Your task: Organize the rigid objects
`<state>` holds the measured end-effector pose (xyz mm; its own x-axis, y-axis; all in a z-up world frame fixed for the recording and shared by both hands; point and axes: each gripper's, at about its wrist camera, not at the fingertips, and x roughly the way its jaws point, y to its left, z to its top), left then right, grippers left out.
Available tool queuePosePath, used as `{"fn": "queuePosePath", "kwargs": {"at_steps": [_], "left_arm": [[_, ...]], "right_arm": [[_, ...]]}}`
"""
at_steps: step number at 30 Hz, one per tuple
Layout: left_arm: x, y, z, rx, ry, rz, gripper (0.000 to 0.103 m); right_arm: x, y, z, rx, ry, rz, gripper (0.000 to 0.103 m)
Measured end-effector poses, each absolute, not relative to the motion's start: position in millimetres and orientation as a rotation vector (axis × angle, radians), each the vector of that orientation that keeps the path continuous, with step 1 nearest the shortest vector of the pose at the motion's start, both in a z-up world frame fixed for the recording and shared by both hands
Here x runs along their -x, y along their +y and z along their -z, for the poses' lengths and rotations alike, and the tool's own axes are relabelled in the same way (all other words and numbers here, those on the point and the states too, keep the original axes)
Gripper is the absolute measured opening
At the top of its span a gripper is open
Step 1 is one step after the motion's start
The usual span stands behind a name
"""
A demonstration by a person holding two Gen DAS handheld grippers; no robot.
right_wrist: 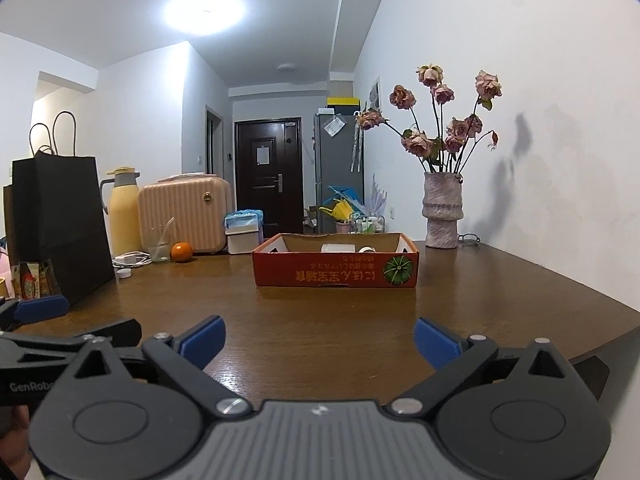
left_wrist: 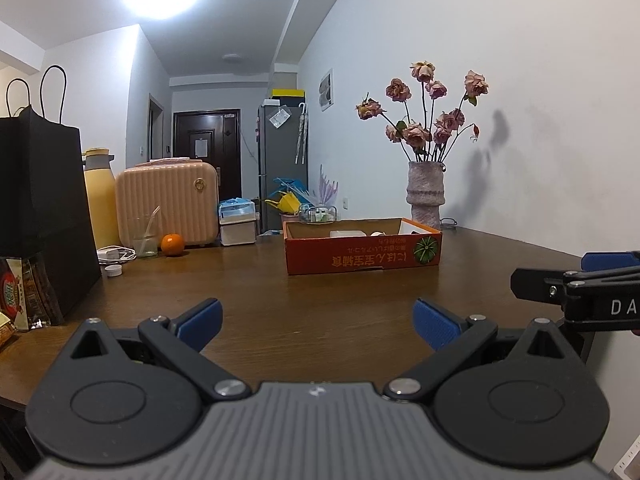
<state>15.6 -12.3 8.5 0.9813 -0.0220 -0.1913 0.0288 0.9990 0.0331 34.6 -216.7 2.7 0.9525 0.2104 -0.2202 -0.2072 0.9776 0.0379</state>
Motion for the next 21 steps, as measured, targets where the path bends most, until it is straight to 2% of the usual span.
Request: {"fn": "queuePosePath", "kwargs": {"at_steps": [21], "left_arm": [[-15.4, -13.1, -6.8, -0.038, 0.197, 0.033, 0.103]], "right_arm": [[-37.3, -218.5, 0.0, -0.031, 0.240, -0.217, 0.101]]}}
